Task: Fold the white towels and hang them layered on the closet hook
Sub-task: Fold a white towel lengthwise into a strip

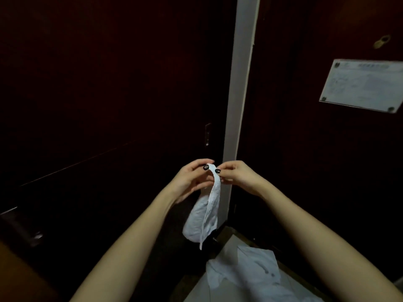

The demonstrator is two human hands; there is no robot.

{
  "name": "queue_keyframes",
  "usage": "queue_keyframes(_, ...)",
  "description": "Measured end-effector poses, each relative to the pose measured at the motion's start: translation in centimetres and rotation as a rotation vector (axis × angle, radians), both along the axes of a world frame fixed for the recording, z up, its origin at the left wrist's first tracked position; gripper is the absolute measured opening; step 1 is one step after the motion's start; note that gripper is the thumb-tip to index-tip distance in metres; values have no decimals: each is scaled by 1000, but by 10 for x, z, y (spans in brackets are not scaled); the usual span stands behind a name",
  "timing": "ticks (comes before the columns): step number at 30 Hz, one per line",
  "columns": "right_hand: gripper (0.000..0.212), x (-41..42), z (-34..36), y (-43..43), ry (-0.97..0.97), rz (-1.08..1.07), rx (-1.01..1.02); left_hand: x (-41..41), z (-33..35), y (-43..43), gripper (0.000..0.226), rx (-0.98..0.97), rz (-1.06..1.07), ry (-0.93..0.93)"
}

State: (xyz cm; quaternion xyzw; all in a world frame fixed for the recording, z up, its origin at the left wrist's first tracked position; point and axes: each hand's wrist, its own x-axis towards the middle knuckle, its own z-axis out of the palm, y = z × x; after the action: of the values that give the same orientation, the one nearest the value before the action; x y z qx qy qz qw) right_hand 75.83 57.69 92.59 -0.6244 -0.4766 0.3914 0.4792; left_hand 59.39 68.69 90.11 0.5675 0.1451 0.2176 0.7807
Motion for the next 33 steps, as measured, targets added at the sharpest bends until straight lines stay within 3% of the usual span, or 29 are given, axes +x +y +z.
queue_keyframes(6,15,-78,10,-6,35,167,-30,-90,19,-28,6,275,247,104)
queue_keyframes(10,31,-149,0,-16,22,230,30,-147,23,-48,12,385,560,136)
queue_keyframes(15,14,-236,-23,-35,-35,153,157,-224,21,-75,17,382,819,196)
queue_keyframes(19,38,-302,-45,-58,-265,64,121,-285,22,-108,20,325,905,226)
queue_keyframes(22,50,-358,-54,-81,-251,13,168,-329,27,-137,19,356,942,234)
queue_keyframes(28,26,-456,-56,-125,-262,-1,182,-414,36,-191,22,523,998,383)
queue_keyframes(33,19,-512,-65,-161,-117,159,264,-483,29,-228,27,457,1062,407)
